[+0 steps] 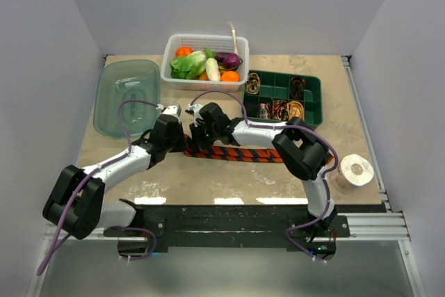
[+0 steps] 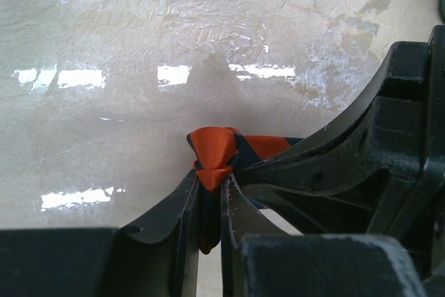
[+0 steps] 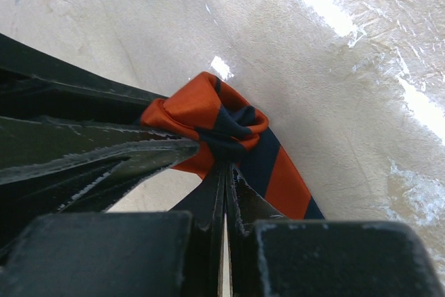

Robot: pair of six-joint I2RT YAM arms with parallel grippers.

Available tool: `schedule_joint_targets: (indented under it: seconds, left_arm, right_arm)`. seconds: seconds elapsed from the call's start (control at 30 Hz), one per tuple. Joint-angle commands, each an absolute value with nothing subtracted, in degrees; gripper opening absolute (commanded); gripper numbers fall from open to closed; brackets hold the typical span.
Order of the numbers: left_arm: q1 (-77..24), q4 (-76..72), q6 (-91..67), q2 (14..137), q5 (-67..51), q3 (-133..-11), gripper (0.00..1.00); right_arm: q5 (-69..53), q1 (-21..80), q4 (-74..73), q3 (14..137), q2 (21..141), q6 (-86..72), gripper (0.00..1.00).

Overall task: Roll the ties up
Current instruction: Roll the tie at the center of the board.

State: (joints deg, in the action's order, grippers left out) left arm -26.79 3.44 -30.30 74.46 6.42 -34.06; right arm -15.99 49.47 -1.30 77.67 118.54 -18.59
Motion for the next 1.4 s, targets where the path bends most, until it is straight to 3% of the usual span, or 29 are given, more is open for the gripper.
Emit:
schedule_joint_targets:
  seconds: [0.0,0.57,1.37]
  left_arm:
    - [-27.8,3.2,-28.3,72.2,8.9,-37.1,0.0]
    - [-32.7,4.0,-27.8,75.1,11.6,-39.0,0.0]
    - [-38.0,18.3,-29.6,79.9,27.2,-45.2,0.0]
  right_arm:
    - [-15.3,49.5,-1.9,79.5,118.6,-18.6,0.0]
    - [-22.1,49.5,10.4,75.0,121.0,-26.7,0.0]
    - [-16.4,43.3,0.7,72.2,111.9,-22.7,0.0]
